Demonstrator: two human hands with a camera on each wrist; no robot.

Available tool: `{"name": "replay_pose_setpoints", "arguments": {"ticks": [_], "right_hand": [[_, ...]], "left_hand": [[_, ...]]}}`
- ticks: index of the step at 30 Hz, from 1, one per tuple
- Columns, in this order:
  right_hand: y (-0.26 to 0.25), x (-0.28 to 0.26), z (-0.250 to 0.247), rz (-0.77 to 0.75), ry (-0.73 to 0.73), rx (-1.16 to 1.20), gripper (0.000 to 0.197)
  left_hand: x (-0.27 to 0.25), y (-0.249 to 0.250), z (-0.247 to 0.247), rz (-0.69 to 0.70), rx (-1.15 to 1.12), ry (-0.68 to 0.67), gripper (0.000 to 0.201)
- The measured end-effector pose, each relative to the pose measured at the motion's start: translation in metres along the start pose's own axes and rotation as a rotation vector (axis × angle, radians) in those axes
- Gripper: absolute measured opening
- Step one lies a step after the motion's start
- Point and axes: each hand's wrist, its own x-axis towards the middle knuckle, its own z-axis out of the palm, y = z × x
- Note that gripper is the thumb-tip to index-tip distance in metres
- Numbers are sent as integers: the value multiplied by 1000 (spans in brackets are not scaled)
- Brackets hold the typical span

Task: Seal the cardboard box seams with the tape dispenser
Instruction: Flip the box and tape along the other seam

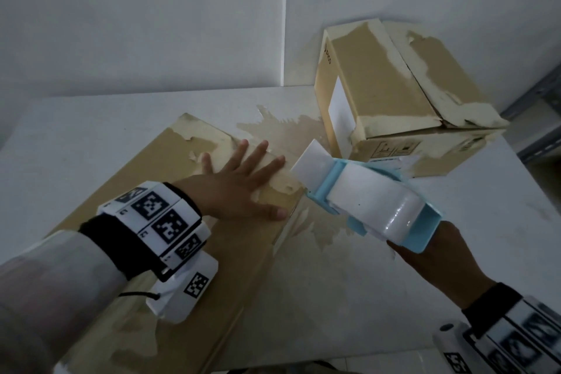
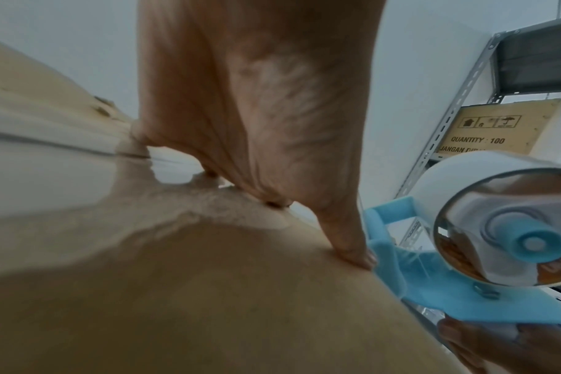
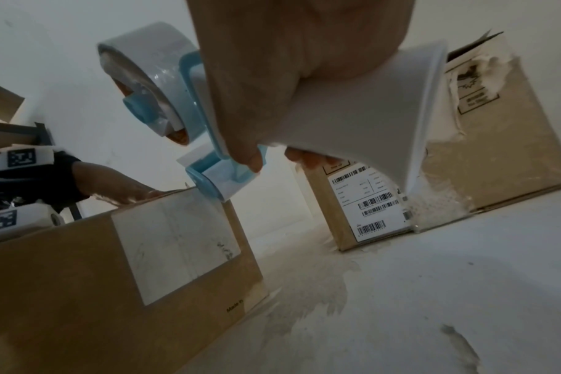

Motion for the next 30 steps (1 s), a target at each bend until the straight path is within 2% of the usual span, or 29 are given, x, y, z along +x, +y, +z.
{"name": "replay_pose_setpoints", "arguments": {"ticks": [2,4,7,9,10,11,13,16,18,21,25,26,29,30], "right_hand": [[9,-2,0,42,-94,-198,34],[29,-21,-6,136,-167,-389,26],[60,-46,-22,221,-58,-363,48],[65,-45,-31,323,4,-311,46],[65,-40,-30,329,22,-294,33],[64,-35,-26,310,7,-291,30],[70,-27,-13,276,-129,-317,47],[75,-24,3,216,-193,-434,53],[71,-22,11,205,-233,-518,56],[76,-19,19,164,-252,-607,67],[81,-23,25,188,-389,-637,82],[78,-23,24,185,-421,-641,81],[66,-20,10,197,-417,-596,74],[59,-18,5,222,-439,-602,72]], "left_hand": [[-1,-2,0,-10,-13,6,93],[-2,-1,2,-5,-23,2,97],[2,-4,1,-15,-24,-1,101],[3,-3,1,-17,-19,-14,103],[4,-4,1,-11,-11,-13,105],[4,-5,2,-2,-2,-7,108],[3,-5,2,8,-1,9,115],[0,-2,0,8,-5,23,124],[-3,0,-1,-1,-5,35,117],[-3,0,-1,-1,-7,59,119],[-8,-4,-10,24,-15,75,118],[-12,-7,-16,36,-44,99,114],[-21,-25,-33,82,-106,211,85],[-21,-35,-38,93,-96,237,82]]}}
